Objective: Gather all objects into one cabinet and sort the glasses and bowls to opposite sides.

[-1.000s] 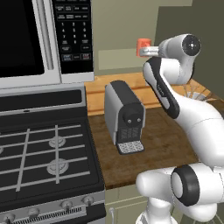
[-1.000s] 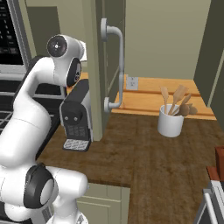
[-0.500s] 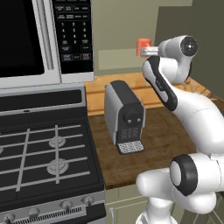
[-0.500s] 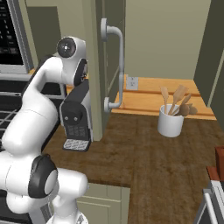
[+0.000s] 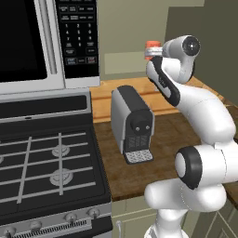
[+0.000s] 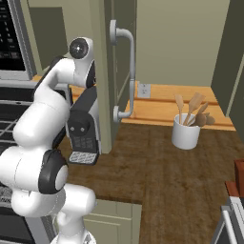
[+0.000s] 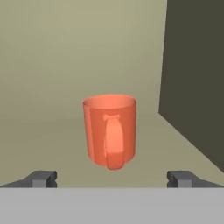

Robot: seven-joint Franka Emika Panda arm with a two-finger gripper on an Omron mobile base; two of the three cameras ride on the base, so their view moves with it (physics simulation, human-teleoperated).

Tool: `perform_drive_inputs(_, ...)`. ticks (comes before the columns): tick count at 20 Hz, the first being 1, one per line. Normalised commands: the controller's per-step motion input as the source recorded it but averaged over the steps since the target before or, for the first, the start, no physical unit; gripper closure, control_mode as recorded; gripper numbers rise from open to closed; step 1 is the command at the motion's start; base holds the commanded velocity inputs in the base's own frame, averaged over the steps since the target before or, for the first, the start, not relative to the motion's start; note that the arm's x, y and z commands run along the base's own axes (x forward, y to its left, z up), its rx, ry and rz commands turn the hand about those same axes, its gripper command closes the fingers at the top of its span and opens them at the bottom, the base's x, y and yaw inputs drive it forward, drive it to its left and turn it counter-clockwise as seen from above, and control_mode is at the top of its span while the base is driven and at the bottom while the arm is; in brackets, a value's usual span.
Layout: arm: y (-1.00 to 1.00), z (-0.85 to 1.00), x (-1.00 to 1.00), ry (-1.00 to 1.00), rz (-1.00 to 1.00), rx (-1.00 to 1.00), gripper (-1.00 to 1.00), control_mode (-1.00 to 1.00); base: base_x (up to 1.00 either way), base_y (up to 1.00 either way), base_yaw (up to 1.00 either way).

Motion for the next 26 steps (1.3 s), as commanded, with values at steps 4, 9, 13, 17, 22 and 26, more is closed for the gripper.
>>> perform_drive_inputs(4,0.0,0.0,0.24,0.0,0.0,0.0,-1.0,-1.0,0.0,0.0,0.0)
perform_drive_inputs(9,0.0,0.0,0.07,0.0,0.0,0.0,-1.0,-1.0,0.0,0.0,0.0)
perform_drive_inputs(13,0.0,0.0,0.2,0.01,0.0,0.0,-1.0,-1.0,0.0,0.0,0.0)
perform_drive_inputs(17,-0.01,0.0,0.24,0.0,0.0,0.0,-1.0,-1.0,0.0,0.0,0.0)
perform_drive_inputs(22,0.0,0.0,0.31,0.01,0.0,0.0,-1.0,-1.0,0.0,0.0,0.0)
perform_drive_inputs(26,0.0,0.0,0.22,0.05,0.0,0.0,-1.0,-1.0,0.0,0.0,0.0)
